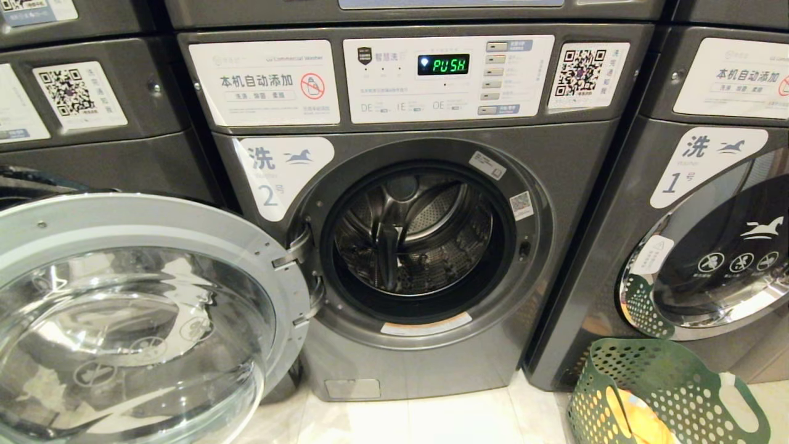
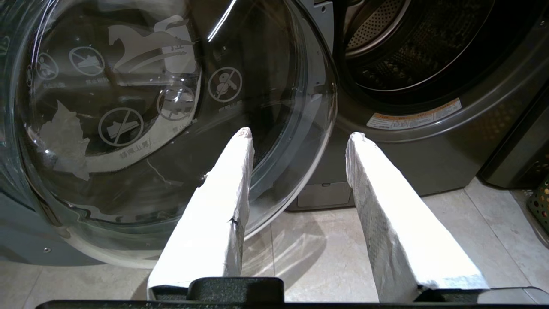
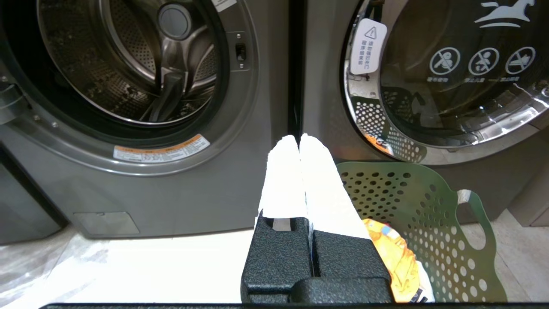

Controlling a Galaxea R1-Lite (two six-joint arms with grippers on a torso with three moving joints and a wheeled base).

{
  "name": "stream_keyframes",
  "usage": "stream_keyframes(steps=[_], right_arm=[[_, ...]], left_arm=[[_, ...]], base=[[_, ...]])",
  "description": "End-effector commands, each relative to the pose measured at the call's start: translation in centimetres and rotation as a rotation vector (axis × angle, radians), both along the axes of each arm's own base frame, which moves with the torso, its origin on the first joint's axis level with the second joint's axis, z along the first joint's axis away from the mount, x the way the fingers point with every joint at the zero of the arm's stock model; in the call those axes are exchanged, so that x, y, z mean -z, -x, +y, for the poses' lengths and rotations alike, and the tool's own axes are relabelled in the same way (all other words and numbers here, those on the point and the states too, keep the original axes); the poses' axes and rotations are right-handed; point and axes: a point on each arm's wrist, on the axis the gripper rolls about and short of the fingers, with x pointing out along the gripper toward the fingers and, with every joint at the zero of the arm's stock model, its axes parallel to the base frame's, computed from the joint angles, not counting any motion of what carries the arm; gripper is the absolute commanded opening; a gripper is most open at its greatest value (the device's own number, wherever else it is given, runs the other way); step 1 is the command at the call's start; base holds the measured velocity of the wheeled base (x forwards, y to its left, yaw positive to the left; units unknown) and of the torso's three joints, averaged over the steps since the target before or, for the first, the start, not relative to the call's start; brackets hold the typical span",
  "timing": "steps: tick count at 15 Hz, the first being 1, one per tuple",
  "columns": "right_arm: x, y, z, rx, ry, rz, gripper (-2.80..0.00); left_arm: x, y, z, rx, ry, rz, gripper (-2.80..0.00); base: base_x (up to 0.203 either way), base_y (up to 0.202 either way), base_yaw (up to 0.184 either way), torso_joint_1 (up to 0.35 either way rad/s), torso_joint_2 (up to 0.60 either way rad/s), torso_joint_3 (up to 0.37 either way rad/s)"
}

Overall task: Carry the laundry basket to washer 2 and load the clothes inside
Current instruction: Place the clothes into the washing machine

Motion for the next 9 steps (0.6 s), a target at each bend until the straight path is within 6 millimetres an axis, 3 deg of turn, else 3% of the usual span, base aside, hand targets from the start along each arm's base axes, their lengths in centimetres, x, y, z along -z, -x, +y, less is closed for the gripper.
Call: stream_keyframes(steps=[1, 9], right_arm=[[0.93, -0.28, 0.0, 0.0, 0.0, 0.034, -2.8], [0.93, -0.28, 0.0, 0.0, 0.0, 0.034, -2.8]], left_arm=[[0.03, -0.02, 0.0, 0.0, 0.0, 0.003, -2.8], [0.0, -0.01, 0.0, 0.001, -0.006, 0.001, -2.8]], base=[[0.0, 0.0, 0.0, 0.0, 0.0, 0.0], [0.0, 0.0, 0.0, 0.0, 0.0, 0.0]])
